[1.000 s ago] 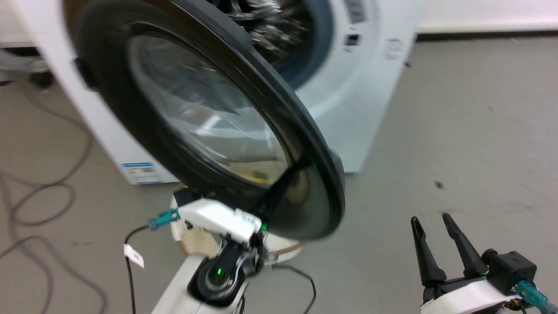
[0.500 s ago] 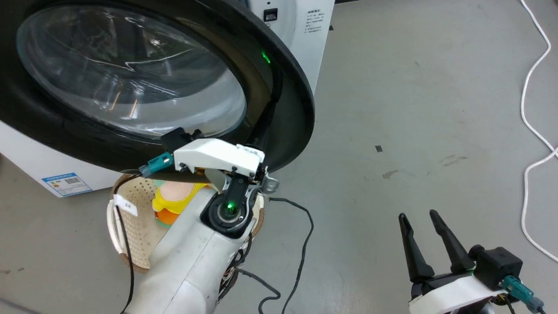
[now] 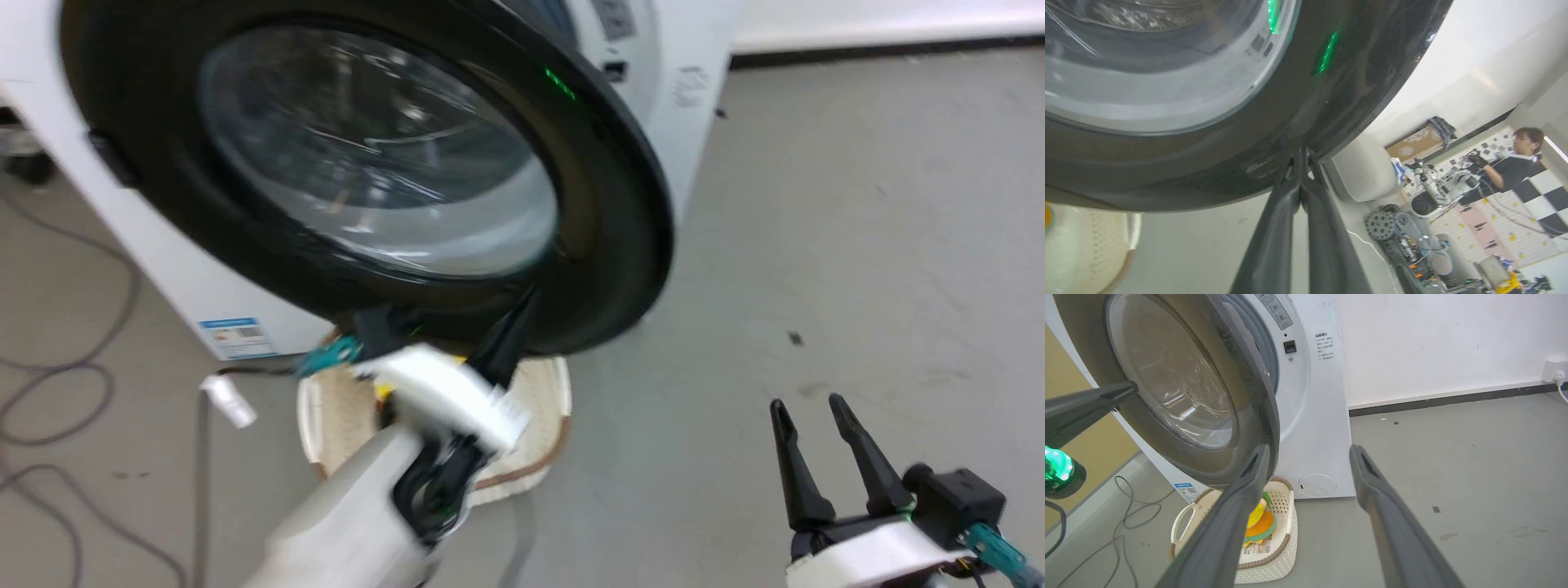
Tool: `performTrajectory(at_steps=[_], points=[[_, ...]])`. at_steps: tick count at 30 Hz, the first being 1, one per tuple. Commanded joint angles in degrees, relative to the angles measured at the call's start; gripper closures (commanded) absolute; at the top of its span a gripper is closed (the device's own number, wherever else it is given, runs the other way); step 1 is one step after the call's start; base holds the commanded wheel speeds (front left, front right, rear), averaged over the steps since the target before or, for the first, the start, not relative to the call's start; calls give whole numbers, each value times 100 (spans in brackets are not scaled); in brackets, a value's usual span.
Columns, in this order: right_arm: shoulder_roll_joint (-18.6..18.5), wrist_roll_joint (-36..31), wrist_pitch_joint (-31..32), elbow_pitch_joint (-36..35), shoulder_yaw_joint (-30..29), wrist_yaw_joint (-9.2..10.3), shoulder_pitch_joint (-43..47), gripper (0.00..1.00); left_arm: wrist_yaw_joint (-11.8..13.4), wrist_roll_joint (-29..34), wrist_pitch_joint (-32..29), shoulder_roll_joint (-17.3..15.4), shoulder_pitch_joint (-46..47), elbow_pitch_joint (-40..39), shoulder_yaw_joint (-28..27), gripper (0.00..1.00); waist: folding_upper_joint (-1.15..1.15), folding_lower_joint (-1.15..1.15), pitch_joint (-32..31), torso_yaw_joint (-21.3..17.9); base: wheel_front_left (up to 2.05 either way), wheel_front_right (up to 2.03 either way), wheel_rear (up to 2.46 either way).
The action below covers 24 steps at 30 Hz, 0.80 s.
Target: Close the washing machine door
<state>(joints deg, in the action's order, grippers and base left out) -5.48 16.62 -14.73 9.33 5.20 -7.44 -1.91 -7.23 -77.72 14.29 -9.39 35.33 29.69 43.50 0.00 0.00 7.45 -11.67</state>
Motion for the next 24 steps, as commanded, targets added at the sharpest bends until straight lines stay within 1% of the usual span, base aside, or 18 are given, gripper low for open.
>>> performTrajectory(at_steps=[1, 2, 4, 5, 10, 14, 19, 21, 24], points=[[-31, 3, -24, -36, -27, -5, 84, 0, -22, 251, 52, -167, -174, -85, 26, 100, 0, 0, -222, 281, 0, 0, 0], [-42, 3, -24, -53, -54, -5, 114, 0, -14, 480, 61, -272, -292, -183, -5, 100, 0, 0, -264, 371, 0, 0, 0], [-67, -3, -24, -90, -89, -5, 167, 0, 101, 1092, 66, -500, -528, -471, -242, 100, 0, 0, -339, 545, 0, 0, 0], [-92, -12, -16, -127, -102, -5, 207, 0, 297, 1801, 68, -728, -803, -816, -446, 100, 0, 0, -412, 705, 0, 0, 0], [-129, -16, 24, -214, -143, -5, 295, 0, 946, 3226, 70, -1069, -1558, -1729, -1112, 100, 0, 0, -566, 1049, 0, 0, 0], [-138, -21, 63, -269, -130, -5, 358, 0, 1389, 3946, 70, -1049, -2154, -2358, -1677, 100, 0, 0, -646, 1249, 0, 0, 0], [-117, -25, 95, -313, -109, -5, 415, 0, 1817, 4576, 70, -929, -2880, -2793, -2141, 100, 0, 0, -716, 1393, 0, 0, 0], [-109, -28, 100, -327, -114, -5, 440, 0, 1905, 4754, 70, -864, -3117, -2915, -2251, 100, 0, 0, -732, 1433, 0, 0, 0], [-105, -24, 102, -346, -122, -5, 474, 0, 1929, 4935, 70, -762, -3426, -2967, -2314, 100, 0, 0, -740, 1485, 0, 0, 0]])
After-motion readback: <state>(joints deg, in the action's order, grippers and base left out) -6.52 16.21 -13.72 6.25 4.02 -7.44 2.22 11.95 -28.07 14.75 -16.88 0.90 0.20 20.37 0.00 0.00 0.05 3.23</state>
